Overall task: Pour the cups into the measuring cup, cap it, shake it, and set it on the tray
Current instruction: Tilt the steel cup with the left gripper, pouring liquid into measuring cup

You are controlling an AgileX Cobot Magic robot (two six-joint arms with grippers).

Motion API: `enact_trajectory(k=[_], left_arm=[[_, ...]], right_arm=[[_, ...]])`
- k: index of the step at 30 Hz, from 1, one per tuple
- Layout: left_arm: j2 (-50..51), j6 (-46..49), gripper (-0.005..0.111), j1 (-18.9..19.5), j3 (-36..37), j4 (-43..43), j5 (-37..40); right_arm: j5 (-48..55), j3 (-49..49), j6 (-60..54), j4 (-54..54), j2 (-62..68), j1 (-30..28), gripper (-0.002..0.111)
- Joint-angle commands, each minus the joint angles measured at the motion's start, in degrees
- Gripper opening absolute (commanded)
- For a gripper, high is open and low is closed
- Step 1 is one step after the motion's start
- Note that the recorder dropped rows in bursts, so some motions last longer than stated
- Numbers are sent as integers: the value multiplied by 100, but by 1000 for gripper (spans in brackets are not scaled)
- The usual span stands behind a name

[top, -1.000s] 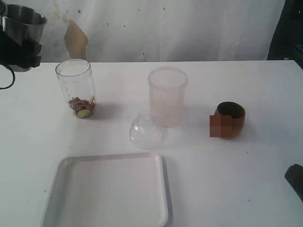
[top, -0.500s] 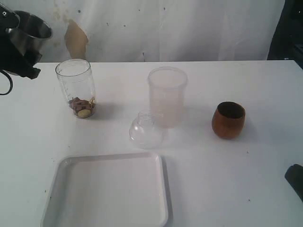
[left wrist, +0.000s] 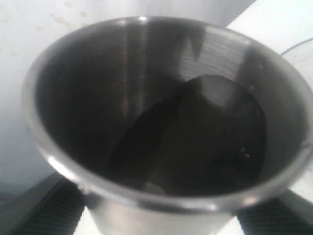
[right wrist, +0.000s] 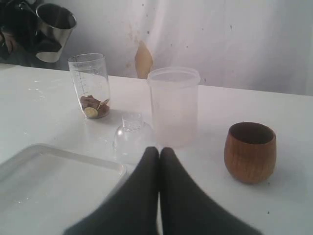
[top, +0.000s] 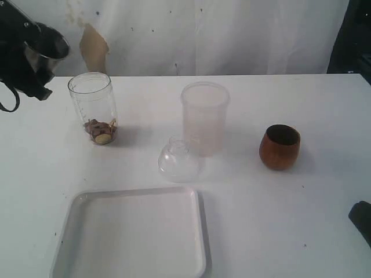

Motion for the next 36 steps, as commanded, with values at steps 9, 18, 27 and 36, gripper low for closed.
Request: enact_trajectory(k=[9, 18, 27, 36], left_arm=[[42, 570, 0, 5, -88, -17, -383], [42, 604, 0, -7, -101, -17, -474], [147, 1016, 0, -166, -497, 73, 79], [248, 1213, 0, -213, -630, 143, 193]], right_arm=[[18, 38, 9, -16, 14, -63, 0], [18, 38, 9, -16, 14, -63, 0], [18, 38, 9, -16, 14, -63, 0], [18, 38, 9, -16, 14, -63, 0]])
